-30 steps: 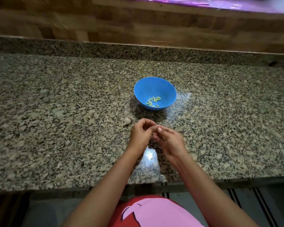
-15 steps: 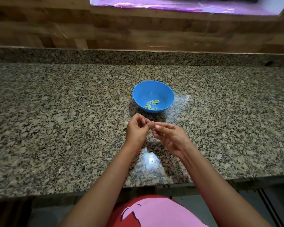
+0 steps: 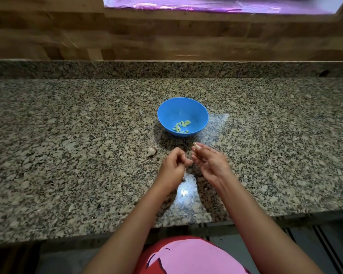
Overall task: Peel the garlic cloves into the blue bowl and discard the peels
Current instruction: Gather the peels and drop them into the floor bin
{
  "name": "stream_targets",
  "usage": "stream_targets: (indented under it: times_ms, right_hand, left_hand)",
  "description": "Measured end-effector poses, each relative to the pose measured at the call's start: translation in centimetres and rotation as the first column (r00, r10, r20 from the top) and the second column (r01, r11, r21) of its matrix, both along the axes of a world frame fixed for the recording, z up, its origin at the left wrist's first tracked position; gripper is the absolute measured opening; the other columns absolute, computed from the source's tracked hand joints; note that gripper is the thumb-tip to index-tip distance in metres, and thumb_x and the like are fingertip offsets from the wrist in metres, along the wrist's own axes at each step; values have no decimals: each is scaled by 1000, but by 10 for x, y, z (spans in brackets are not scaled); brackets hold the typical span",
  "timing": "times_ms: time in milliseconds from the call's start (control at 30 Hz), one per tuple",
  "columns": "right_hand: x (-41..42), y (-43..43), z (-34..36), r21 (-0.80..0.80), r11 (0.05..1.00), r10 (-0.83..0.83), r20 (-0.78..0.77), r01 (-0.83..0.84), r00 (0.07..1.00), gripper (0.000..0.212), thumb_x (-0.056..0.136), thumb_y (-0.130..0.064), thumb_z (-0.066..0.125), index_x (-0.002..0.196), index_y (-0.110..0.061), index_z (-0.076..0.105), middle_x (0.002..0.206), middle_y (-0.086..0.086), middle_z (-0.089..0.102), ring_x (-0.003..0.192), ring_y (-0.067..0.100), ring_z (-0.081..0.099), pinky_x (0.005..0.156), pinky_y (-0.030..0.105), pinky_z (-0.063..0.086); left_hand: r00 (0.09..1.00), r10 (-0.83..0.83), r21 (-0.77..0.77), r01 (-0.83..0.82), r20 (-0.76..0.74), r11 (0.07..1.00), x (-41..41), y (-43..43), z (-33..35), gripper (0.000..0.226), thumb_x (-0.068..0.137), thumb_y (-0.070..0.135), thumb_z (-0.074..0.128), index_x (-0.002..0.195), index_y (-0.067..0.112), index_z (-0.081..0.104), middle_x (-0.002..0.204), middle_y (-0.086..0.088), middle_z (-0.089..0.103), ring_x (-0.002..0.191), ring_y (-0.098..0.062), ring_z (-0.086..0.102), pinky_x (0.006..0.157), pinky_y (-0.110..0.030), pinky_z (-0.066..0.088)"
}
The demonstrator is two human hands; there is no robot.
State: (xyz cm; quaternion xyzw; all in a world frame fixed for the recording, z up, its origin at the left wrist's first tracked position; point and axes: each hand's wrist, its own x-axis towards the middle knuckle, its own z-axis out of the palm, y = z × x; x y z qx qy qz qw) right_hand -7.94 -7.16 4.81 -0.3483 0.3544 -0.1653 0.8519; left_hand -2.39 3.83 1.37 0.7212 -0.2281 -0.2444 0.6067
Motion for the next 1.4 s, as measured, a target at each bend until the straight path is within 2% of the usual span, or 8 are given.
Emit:
stream_targets:
  times_ms: [133,533,667,833,933,1067,1233,1400]
  right_hand:
    - [-6,-4,-4,-177,977,121,-21,-123,992,11,86,5,58,95,3,63,75,10,68,63,14,63,58,19,55]
    - [-7,-5,0,-587,746,253,-187,-315,949,4,83,-3,66,83,-7,67,71,6,68,64,14,63,66,25,55]
    - [-7,-7,0,-677,634,287,-243,-374,926,9,85,-4,65,93,-6,67,74,10,67,65,14,61,66,25,54]
    - [-7,-1,-9,-586,786,172,-102,-199,980,9,86,0,61,91,-5,68,80,13,69,71,18,66,68,28,58]
    - [-10,-5,-15,-448,885,112,-58,-127,992,8,83,1,64,89,-4,68,79,8,69,72,17,65,69,25,57]
    - [-16,-9,-19,-527,827,155,-122,-197,980,8,79,-3,71,86,-8,71,77,4,71,72,16,64,71,28,55]
    - [-14,-2,-17,-689,695,162,-130,-206,978,6,78,-4,72,80,-10,71,75,4,71,69,13,67,69,27,56]
    - [-14,8,-22,-773,626,62,-79,-101,995,5,80,-5,71,82,-9,70,82,12,71,81,30,69,76,40,58]
  left_hand:
    - [992,102,-5,-103,-79,995,10,-4,5,7,92,19,58,97,22,63,89,3,65,83,-12,59,76,-29,50]
    - [966,161,-38,-172,-201,984,13,-10,14,4,84,10,67,80,11,68,81,-7,69,78,-14,64,76,-29,54]
    - [951,148,10,-151,-270,988,14,-13,19,8,84,7,64,76,8,64,70,-5,62,62,-13,55,65,-28,48]
    - [872,193,3,-215,-450,977,15,-21,19,23,91,7,54,69,7,55,61,-3,51,53,-11,48,63,-26,49]
    - [880,244,39,-251,-407,967,16,-17,11,19,92,7,55,73,8,56,65,-3,52,59,-12,50,65,-25,52]
    - [910,128,17,-132,-394,991,13,-11,8,12,90,12,60,96,4,66,80,-4,63,71,-11,58,72,-25,54]
    - [891,152,-64,-197,-429,978,10,-15,15,6,87,10,64,84,4,65,72,-5,63,62,-10,57,58,-18,53]
    - [716,145,-124,-309,-683,943,7,-19,25,13,91,4,55,80,4,62,63,-3,60,57,-8,52,53,-17,49]
